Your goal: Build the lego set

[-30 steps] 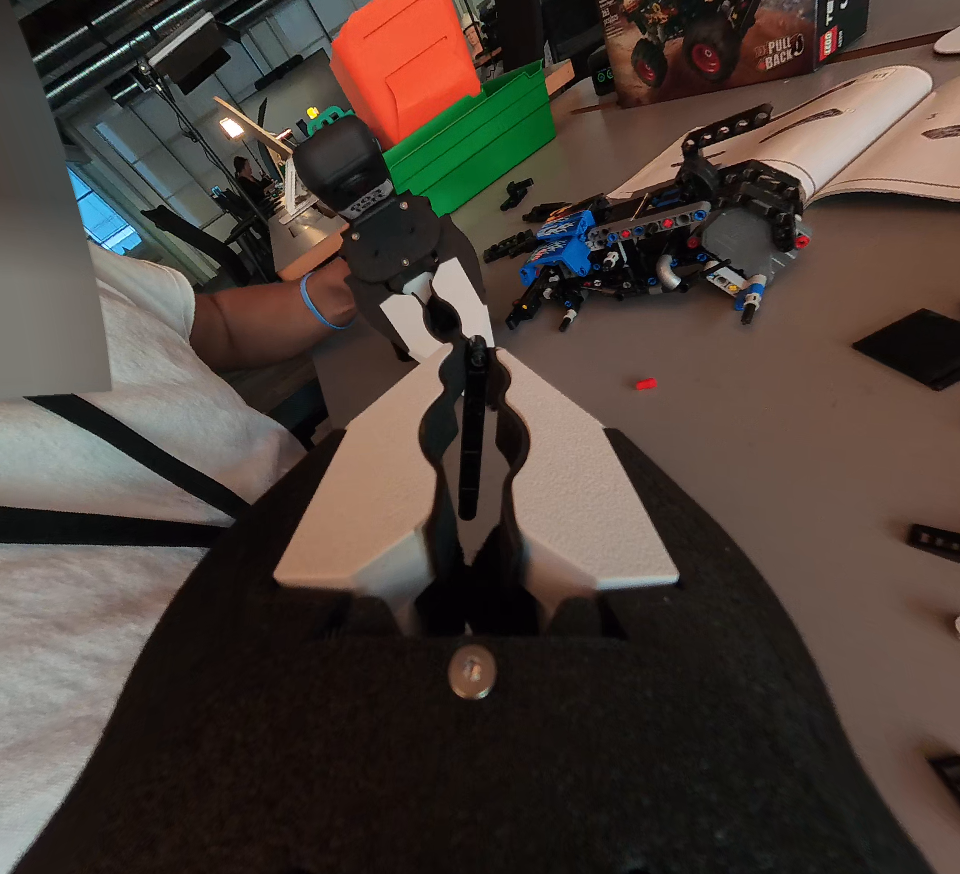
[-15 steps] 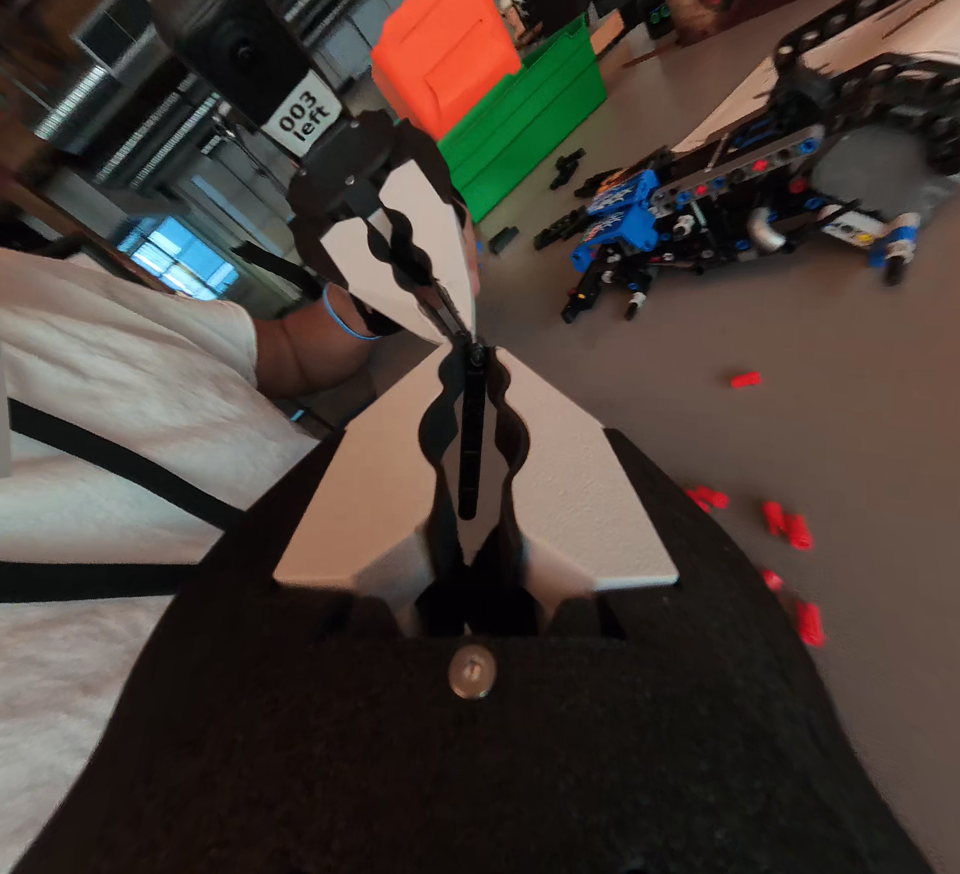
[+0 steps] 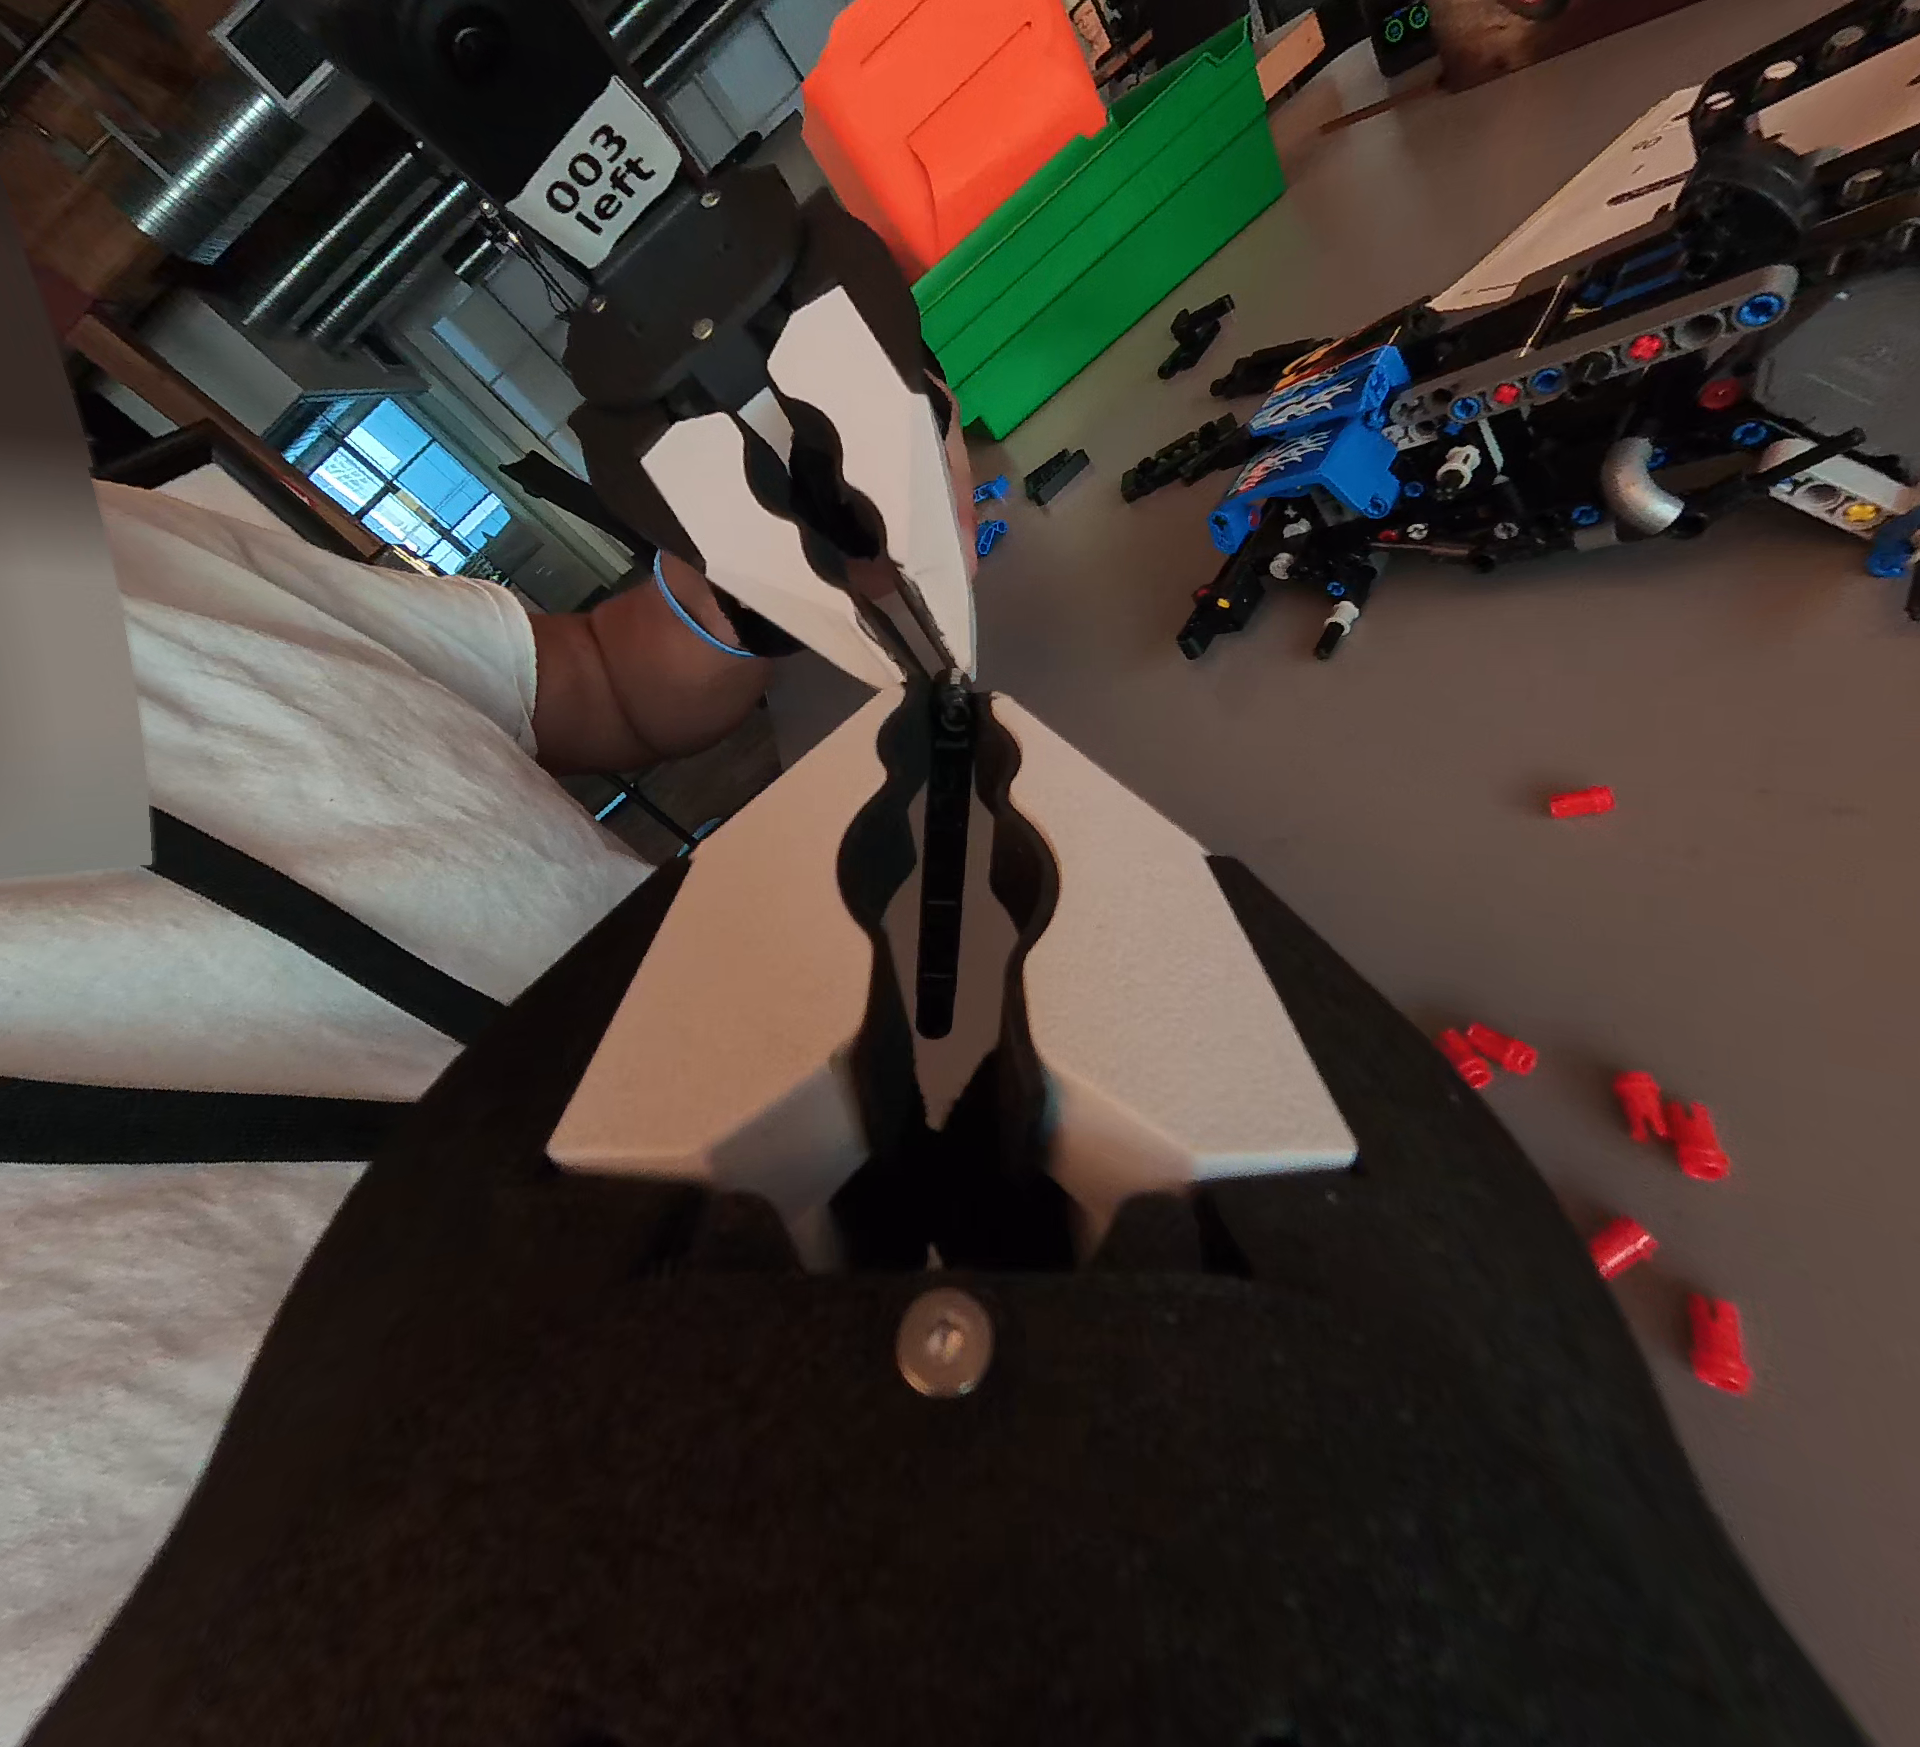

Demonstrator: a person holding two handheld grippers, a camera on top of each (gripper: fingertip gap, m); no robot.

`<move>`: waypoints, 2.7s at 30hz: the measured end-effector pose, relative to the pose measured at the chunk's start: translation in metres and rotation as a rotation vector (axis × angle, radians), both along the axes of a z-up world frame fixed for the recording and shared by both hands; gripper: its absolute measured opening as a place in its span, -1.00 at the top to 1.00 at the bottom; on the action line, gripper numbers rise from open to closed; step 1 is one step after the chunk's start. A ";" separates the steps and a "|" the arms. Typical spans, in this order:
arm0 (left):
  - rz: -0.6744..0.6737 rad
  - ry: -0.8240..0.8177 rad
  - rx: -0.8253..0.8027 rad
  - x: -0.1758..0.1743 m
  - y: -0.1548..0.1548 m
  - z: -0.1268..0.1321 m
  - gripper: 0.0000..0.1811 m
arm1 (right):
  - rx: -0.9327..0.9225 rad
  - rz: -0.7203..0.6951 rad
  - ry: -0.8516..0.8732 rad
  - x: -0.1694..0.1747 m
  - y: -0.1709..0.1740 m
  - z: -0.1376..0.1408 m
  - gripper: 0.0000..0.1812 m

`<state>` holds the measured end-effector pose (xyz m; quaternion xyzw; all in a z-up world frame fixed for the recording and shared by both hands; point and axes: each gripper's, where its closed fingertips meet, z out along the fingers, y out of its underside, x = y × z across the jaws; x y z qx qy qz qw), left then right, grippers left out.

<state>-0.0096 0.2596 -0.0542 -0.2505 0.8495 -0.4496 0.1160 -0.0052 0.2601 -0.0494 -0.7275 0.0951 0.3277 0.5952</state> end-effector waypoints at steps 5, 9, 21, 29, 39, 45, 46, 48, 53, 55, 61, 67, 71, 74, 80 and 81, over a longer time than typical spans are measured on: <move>0.002 -0.004 0.005 0.001 0.001 0.002 0.96 | 0.003 0.001 0.008 0.000 0.000 0.000 0.93; -0.001 -0.006 0.006 0.001 0.001 0.004 0.96 | 0.012 0.003 0.017 0.000 0.000 0.001 0.93; 0.026 0.070 -0.072 0.003 0.000 0.007 0.97 | 0.034 0.009 0.031 -0.001 0.000 0.002 0.93; 0.056 0.029 -0.186 0.006 -0.005 0.015 0.97 | 0.091 0.004 0.107 -0.001 0.001 0.010 0.93; 0.068 -0.103 -0.149 0.009 -0.001 0.018 0.96 | 0.094 -0.015 0.065 0.002 0.004 0.013 0.93; 0.055 -0.095 -0.175 0.005 0.002 0.017 0.97 | 0.098 -0.001 0.094 0.000 0.005 0.013 0.93; 0.052 -0.101 -0.166 0.005 0.002 0.016 0.97 | 0.099 -0.001 0.100 0.000 0.006 0.013 0.93; 0.058 -0.119 -0.151 0.006 0.003 0.016 0.97 | 0.098 -0.006 0.113 0.000 0.006 0.012 0.93; 0.079 -0.116 -0.159 0.010 0.006 0.015 0.97 | 0.104 -0.011 0.180 0.005 0.010 0.012 0.93; 0.088 -0.102 -0.199 0.011 0.009 0.018 0.97 | 0.101 0.006 0.161 0.004 0.009 0.014 0.89; 0.125 -0.105 -0.255 0.014 0.023 0.027 0.97 | 0.080 -0.002 0.097 0.007 0.005 0.011 0.85; 0.139 -0.119 -0.273 0.014 0.023 0.029 0.97 | 0.073 0.027 0.115 -0.002 0.012 0.008 0.92; 0.155 -0.136 -0.246 0.015 0.028 0.026 0.97 | 0.047 0.036 0.126 0.003 0.013 0.010 0.93; 0.182 -0.153 -0.230 0.016 0.044 0.028 0.81 | 0.053 -0.032 0.053 0.025 0.015 0.022 0.93; 0.415 -0.309 -0.144 0.038 0.128 0.042 0.82 | 0.117 -0.295 -0.087 0.119 0.021 0.066 0.92; 0.470 -0.343 -0.101 0.044 0.144 0.041 0.82 | 0.144 -0.327 -0.071 0.134 0.024 0.075 0.93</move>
